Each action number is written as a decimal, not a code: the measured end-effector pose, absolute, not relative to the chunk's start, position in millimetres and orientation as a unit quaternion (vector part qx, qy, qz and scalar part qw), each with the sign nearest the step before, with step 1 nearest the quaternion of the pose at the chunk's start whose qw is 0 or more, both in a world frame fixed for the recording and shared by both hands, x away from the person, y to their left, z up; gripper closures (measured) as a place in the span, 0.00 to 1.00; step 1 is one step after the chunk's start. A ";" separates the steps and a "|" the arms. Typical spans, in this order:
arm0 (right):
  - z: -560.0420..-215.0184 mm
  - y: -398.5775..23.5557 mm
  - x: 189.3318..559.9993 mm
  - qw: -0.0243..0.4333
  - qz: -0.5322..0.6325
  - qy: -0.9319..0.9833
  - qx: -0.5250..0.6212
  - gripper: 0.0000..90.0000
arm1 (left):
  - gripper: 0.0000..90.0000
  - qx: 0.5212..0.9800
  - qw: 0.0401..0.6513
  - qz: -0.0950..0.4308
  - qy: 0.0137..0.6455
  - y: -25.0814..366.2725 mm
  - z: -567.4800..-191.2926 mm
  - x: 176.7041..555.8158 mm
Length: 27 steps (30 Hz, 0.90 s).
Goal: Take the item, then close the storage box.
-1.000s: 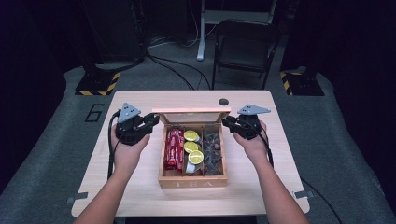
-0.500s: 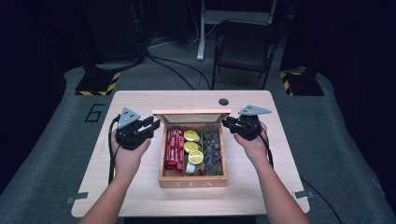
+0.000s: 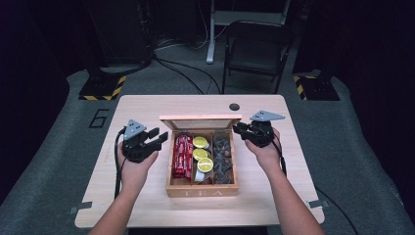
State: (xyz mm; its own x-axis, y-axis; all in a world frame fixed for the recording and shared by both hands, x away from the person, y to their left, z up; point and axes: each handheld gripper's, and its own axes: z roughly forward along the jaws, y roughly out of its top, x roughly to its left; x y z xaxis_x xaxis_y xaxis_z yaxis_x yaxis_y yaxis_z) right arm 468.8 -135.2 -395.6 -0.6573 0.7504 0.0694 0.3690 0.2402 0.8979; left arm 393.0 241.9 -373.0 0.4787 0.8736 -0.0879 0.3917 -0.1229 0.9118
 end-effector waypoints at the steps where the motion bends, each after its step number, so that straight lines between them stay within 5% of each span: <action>1: -395.6 -135.3 469.0 0.193 0.496 0.764 0.366 0.81 | 0.64 0.709 0.488 0.245 0.447 241.8 -375.3 392.9; 27: -395.7 -134.6 467.2 0.195 0.492 0.766 0.365 0.81 | 0.64 0.707 0.480 0.213 0.474 240.5 -422.1 391.5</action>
State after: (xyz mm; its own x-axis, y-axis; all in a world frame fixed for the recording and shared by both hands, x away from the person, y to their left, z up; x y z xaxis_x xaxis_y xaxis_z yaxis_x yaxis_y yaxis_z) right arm 467.2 -134.6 -395.7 -0.6570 0.7514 0.0613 0.3673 0.2480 0.8964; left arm 391.5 240.5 -422.1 0.4602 0.8743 -0.1543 0.4657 -0.0897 0.8804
